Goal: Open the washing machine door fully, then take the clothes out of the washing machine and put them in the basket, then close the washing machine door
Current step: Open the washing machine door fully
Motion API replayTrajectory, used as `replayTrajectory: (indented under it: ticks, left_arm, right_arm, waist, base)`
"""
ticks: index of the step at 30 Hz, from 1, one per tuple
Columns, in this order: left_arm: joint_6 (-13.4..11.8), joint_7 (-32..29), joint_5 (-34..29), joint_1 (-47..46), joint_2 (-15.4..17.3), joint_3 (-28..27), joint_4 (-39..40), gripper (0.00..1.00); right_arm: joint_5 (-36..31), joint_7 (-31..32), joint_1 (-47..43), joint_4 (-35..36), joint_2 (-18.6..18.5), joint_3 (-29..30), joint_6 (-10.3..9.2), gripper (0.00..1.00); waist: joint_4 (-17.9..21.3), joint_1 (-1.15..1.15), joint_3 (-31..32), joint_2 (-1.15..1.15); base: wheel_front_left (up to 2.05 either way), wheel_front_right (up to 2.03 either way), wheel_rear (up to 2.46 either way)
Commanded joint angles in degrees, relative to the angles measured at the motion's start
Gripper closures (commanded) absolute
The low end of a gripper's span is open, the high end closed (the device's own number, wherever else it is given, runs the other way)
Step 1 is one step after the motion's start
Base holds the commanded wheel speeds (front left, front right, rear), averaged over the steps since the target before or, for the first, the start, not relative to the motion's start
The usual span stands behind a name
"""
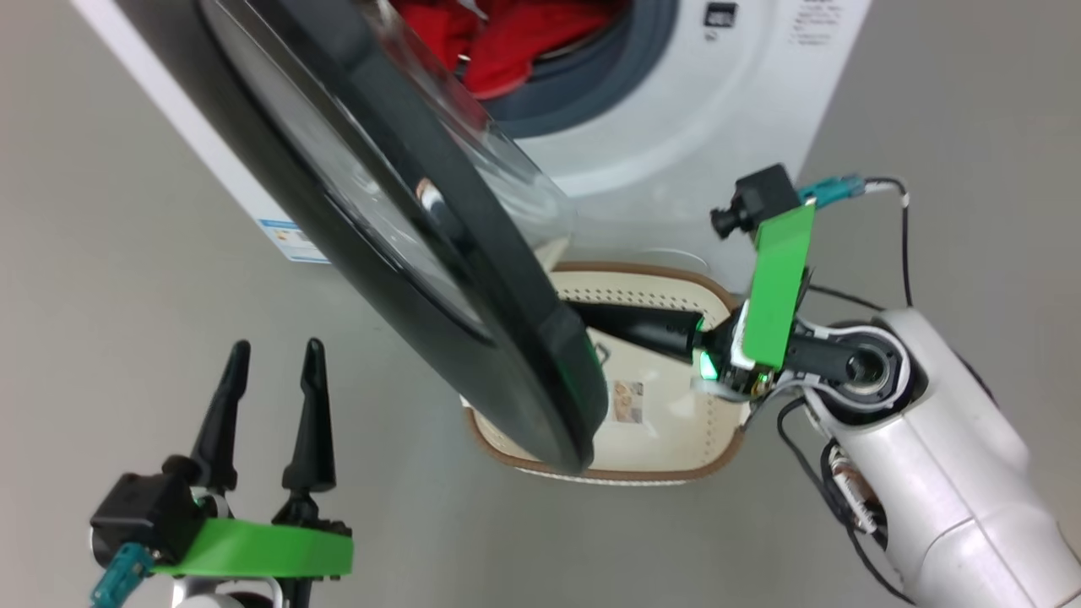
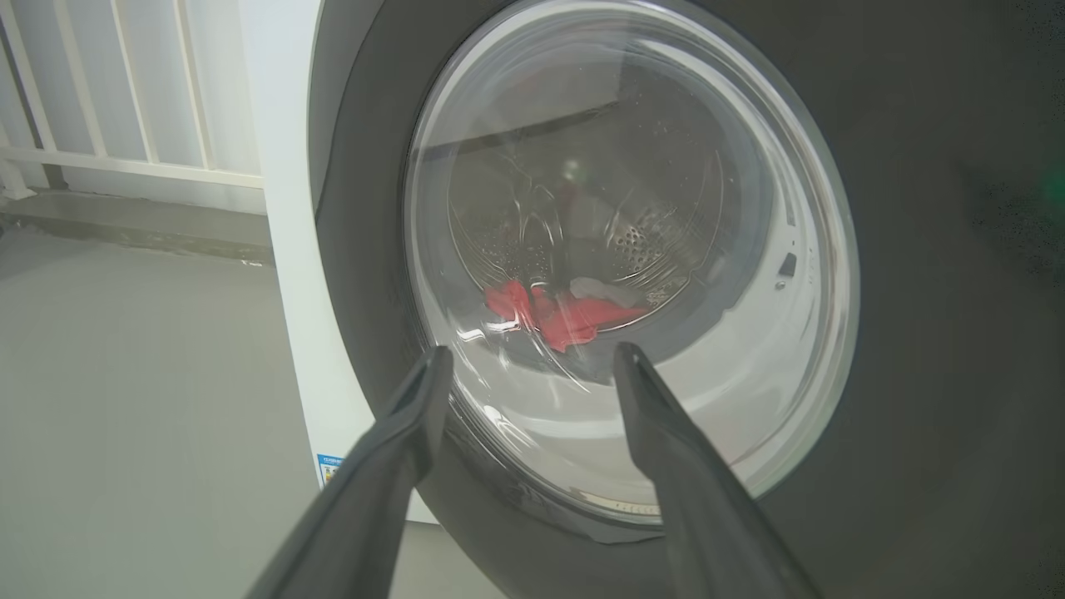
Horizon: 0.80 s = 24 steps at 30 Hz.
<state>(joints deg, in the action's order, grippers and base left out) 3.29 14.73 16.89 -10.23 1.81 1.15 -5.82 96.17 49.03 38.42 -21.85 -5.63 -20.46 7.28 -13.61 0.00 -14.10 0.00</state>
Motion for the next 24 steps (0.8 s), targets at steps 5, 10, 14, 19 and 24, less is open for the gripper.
replayTrajectory:
  ticks: [5,10,14,19,24]
  left_arm:
    - [-0.73,0.27,0.82,1.48,1.07,-1.25,1.02,0.0]
    - [-1.18,0.27,1.42,2.37,1.07,-0.88,0.9,0.0]
    - [-1.33,0.27,1.8,3.0,1.07,-0.23,0.5,0.0]
    - [-1.64,0.27,2.24,3.56,1.07,0.29,0.4,0.0]
    - [-1.47,0.27,2.56,3.72,1.07,0.19,0.1,0.0]
  right_arm:
    - [-0.65,1.04,-2.07,1.3,2.08,-1.46,0.21,1.0]
    - [-1.42,0.94,-2.98,0.92,2.37,-2.46,0.21,1.0]
    - [-2.19,0.57,-3.52,0.43,2.52,-3.56,0.21,1.0]
    - [-2.29,-0.22,-3.82,-0.37,2.66,-4.97,0.21,1.0]
    - [-1.69,-1.88,-3.58,-0.33,2.73,-7.01,0.21,1.0]
  waist:
    - [-4.25,0.0,3.51,0.0]
    - [-6.58,0.0,4.91,0.0]
    - [-8.58,0.0,5.86,0.0]
    - [-10.99,0.0,6.8,0.0]
    - [-13.19,0.0,7.1,0.0]
  base:
    - [0.0,0.0,0.0]
    - [0.0,0.0,0.0]
    - [0.0,0.0,0.0]
    - [0.0,0.0,0.0]
    - [0.0,0.0,0.0]
